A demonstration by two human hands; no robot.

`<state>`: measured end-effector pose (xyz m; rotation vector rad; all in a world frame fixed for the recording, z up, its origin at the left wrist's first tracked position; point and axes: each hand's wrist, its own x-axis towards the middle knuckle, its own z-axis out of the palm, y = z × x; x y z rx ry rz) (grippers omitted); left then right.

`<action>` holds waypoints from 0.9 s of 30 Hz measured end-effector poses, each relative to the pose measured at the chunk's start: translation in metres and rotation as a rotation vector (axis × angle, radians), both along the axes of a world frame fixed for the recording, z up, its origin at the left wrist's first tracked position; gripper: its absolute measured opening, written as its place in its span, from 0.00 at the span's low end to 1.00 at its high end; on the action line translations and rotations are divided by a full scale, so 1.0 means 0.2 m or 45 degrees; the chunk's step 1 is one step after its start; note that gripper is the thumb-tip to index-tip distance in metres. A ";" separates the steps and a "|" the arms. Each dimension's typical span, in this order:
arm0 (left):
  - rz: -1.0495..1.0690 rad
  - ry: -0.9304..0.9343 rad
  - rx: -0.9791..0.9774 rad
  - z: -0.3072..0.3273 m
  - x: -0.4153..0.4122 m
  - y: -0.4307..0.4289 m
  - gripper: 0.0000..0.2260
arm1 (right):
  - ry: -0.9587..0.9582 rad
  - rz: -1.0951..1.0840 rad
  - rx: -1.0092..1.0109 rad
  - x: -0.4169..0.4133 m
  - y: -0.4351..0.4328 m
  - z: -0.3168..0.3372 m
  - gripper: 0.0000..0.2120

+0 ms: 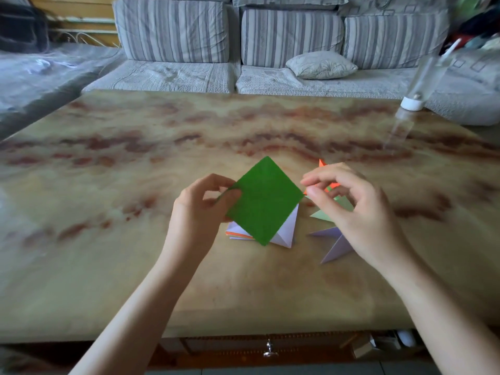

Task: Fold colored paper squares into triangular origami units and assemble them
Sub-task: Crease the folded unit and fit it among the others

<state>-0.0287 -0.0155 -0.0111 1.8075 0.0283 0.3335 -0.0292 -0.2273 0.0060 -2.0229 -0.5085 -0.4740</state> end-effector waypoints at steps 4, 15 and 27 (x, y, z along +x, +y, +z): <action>-0.042 -0.066 -0.184 0.04 -0.02 0.01 0.05 | -0.016 0.077 -0.034 0.00 0.02 0.00 0.09; -0.199 0.121 -0.519 0.06 -0.03 0.02 0.03 | 0.249 0.321 -0.074 -0.04 0.07 -0.01 0.16; -0.366 0.234 -0.482 0.11 -0.10 -0.07 0.22 | 0.308 -0.023 0.438 -0.04 0.12 0.01 0.05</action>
